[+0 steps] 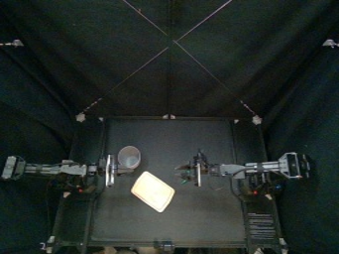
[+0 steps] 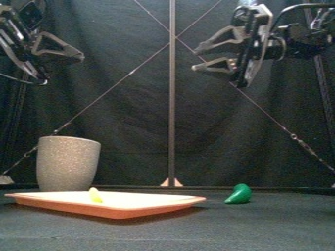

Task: Pick the chip then place it on the pink plate
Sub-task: Drop chip on the pink plate and return to neutral

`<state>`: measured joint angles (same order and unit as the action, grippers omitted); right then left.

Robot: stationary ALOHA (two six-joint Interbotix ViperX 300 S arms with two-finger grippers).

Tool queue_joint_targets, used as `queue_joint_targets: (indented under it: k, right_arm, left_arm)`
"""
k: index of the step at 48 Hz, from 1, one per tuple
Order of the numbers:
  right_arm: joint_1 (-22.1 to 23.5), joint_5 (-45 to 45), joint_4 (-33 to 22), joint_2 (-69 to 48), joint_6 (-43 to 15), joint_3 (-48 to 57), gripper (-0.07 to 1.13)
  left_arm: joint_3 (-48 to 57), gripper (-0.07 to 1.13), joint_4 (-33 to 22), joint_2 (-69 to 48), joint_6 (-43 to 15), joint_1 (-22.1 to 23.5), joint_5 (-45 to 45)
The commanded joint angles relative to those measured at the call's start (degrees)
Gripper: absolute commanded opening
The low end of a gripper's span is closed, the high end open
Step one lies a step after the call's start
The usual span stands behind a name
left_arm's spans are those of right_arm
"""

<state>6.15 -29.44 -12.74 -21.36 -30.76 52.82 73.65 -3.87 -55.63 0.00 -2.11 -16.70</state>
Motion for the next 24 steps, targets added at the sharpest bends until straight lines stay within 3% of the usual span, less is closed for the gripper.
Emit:
queue_joint_targets:
  k: [1, 7, 24]
  right_arm:
    - [0.26, -1.14, -3.16, -7.03, 0.00, 2.99, 0.79]
    - [0.26, -1.14, -5.89, -14.33, -0.70, 8.61, 0.79]
    - [0.18, -1.14, -4.83, -25.66, -0.53, 17.14, 0.80]
  left_arm:
    - [-0.70, 0.02, 0.00, 0.18, -0.09, -0.53, -0.26]
    - [-0.35, 0.02, 0.00, 0.18, -0.18, -0.88, -0.26]
    - [0.53, 0.02, 0.09, 0.18, -0.18, -1.14, -0.44]
